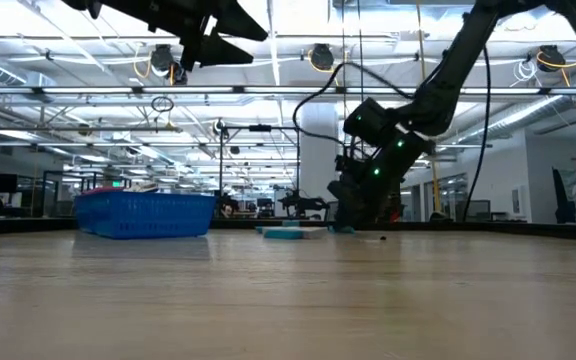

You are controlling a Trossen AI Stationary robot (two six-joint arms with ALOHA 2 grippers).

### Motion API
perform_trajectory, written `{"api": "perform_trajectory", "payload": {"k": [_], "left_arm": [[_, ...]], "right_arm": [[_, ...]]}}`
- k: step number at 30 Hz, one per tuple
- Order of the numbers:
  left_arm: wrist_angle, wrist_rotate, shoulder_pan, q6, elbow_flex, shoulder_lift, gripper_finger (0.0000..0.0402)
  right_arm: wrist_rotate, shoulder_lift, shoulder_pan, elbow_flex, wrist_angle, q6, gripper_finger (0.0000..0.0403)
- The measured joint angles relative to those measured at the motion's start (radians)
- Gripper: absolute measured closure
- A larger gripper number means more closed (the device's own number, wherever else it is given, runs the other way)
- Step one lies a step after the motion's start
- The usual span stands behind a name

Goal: Pick & Place School Supplies
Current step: Put the blue eraser into the bottom blue bin

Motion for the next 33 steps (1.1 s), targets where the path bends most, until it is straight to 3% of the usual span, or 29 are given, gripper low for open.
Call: {"api": "perform_trajectory", "payload": {"k": [4, 16, 25, 33], "left_arm": [[-0.004, 0.001, -0.002, -0.007, 0.000, 0.000, 0.0107], [-0.010, 0.002, -0.008, -0.023, 0.000, 0.000, 0.0107], [-0.083, 0.002, -0.008, -0.092, 0.000, 0.000, 0.0108], [-0.161, 0.003, -0.008, -0.302, 0.000, 0.000, 0.0107]], "right_arm": [[0.022, 0.016, -0.005, 0.018, -0.031, -0.009, 0.0210], [0.023, 0.016, -0.006, 0.018, -0.054, -0.049, 0.0340], [-0.035, -0.087, 0.044, 0.011, -0.165, -0.115, 0.0338], [-0.025, -0.304, 0.256, -0.011, -0.213, -0.219, 0.0344]]}}
